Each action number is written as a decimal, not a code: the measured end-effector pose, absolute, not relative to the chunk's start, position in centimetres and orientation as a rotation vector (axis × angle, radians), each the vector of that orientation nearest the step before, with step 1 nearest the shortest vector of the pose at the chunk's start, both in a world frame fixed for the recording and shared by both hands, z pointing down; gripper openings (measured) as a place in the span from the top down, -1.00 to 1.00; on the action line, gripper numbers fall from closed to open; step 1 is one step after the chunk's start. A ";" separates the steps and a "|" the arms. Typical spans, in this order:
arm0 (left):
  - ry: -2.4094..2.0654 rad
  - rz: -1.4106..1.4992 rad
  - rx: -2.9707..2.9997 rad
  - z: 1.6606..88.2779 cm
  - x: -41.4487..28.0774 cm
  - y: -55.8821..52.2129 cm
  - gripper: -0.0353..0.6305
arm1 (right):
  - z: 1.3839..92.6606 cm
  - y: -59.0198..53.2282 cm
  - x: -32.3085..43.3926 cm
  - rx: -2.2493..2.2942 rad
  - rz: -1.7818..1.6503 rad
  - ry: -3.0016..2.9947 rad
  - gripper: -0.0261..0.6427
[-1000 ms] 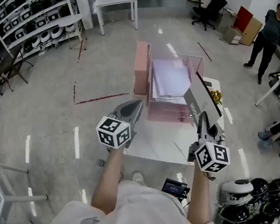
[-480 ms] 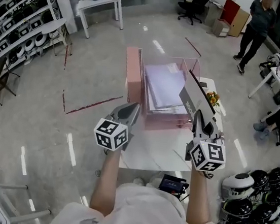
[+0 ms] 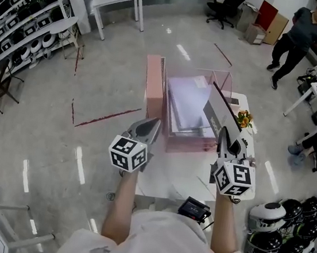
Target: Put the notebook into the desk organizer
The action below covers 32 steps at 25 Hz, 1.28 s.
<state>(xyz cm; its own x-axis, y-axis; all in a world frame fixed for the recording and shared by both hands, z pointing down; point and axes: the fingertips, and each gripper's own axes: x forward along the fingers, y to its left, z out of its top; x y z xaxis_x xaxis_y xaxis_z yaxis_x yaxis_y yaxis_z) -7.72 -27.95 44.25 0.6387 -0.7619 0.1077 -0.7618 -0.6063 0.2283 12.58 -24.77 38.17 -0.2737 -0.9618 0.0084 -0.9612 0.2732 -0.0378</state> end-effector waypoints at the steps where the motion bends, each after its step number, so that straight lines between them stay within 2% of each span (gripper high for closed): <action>1: -1.241 -0.003 2.608 44.2 -7.8 -28.2 0.85 | 38.3 -25.2 12.5 -1.881 -0.057 2.496 0.87; 13: -1.215 0.021 2.614 44.7 -7.0 -31.4 0.85 | 39.2 -29.7 11.6 -1.884 -0.045 2.535 0.87; 32: -1.209 0.096 2.621 45.8 -6.0 -34.0 0.85 | 39.6 -34.8 10.9 -2.131 0.376 2.660 0.87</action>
<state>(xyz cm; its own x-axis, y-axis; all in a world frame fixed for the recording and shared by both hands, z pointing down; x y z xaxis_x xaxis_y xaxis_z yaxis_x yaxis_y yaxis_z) -6.04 -34.00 45.84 0.6531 -0.7392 0.1644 -0.7558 -0.6232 0.2008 10.95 -34.78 39.60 -0.2023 -0.9755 0.0866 -0.9133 0.2199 0.3428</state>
